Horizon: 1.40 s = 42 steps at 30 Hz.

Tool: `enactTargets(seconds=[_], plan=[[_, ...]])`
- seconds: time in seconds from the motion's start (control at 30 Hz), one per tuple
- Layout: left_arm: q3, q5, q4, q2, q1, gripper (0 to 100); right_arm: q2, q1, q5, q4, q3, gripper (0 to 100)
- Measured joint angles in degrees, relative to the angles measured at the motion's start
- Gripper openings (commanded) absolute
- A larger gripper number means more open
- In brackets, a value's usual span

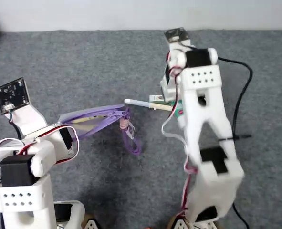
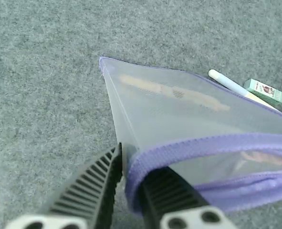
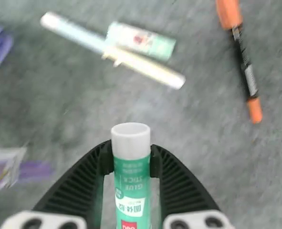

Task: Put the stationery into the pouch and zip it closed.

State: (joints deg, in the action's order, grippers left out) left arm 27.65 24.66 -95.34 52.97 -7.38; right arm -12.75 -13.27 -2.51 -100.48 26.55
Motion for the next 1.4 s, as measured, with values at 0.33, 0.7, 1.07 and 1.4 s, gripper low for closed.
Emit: enactTargets(seconds=[0.33,0.7,1.07,1.4], plan=[[0.00,0.00,0.00,0.00,0.00,1,32.18,-17.93,13.19,2.11,-23.56,0.8],[0.00,0.97,0.00,0.00,0.00,1,45.54,-31.82,19.25,25.76,-26.46,0.8],[0.00,2.29,2.11,0.00,0.00,1,46.68,-38.07,17.58,50.99,-32.44,0.8],[0.00,2.55,3.08,0.00,0.00,1,54.51,-38.15,5.80,83.52,-59.34,0.8]])
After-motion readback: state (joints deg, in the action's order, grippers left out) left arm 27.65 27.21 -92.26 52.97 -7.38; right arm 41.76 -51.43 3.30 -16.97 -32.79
